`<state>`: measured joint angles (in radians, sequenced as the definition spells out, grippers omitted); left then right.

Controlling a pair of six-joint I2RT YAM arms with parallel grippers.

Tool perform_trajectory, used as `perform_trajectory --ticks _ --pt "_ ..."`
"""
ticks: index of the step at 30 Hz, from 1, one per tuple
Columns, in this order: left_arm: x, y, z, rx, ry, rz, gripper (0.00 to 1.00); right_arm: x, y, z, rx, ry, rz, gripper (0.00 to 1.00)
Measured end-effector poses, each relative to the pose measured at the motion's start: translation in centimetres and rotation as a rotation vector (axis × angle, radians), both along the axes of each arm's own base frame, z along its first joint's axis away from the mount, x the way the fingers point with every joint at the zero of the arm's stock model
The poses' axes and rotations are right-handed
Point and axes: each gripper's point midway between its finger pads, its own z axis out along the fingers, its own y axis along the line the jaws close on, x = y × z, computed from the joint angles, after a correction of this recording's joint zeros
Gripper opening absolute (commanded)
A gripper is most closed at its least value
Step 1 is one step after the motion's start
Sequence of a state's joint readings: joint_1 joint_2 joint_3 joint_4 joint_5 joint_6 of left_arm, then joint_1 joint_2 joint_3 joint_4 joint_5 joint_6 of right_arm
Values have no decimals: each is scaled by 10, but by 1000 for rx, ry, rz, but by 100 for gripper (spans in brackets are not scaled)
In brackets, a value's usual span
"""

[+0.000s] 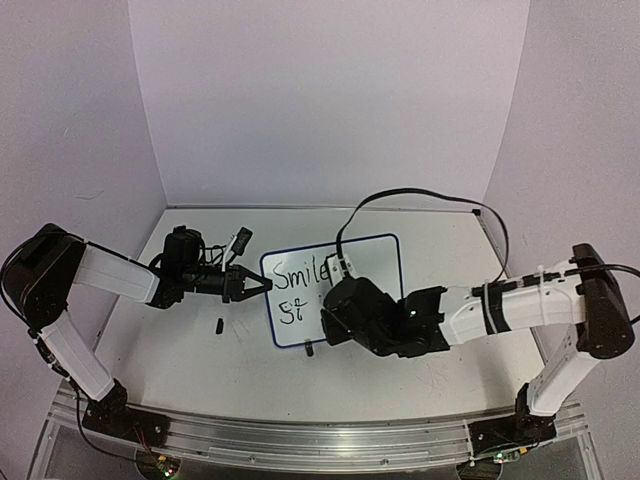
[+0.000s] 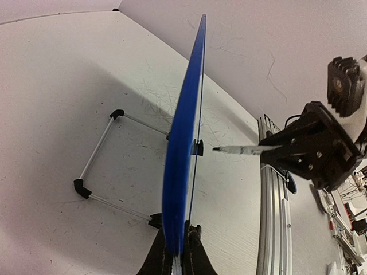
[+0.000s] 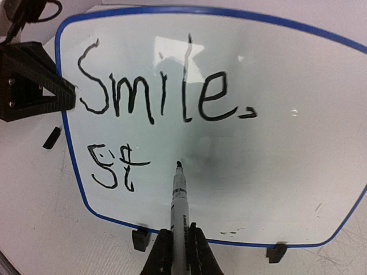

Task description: Write a sentence on the whiteboard

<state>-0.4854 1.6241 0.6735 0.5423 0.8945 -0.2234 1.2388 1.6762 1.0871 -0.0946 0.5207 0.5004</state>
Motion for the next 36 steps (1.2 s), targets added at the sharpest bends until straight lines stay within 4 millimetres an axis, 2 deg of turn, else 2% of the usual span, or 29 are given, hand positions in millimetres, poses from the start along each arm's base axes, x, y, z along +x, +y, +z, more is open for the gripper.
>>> perform_trajectory --ticks 2,4,6,11,13,23,36 --pt "0 0 0 0 0 0 0 0 -7 15 44 -14 2 0" --pt "0 0 0 0 0 0 0 3 -4 26 90 -15 13 0" --pt "0 0 0 0 0 0 0 5 7 21 93 1 37 0" --pt "1 0 0 1 1 3 0 1 21 -21 24 68 100 0" --pt "0 0 0 1 1 1 0 -4 25 -27 16 83 126 0" --pt "0 0 0 0 0 1 0 -5 27 -27 25 89 133 0" --pt "1 0 0 1 1 1 0 -4 12 -33 -8 98 49 0"
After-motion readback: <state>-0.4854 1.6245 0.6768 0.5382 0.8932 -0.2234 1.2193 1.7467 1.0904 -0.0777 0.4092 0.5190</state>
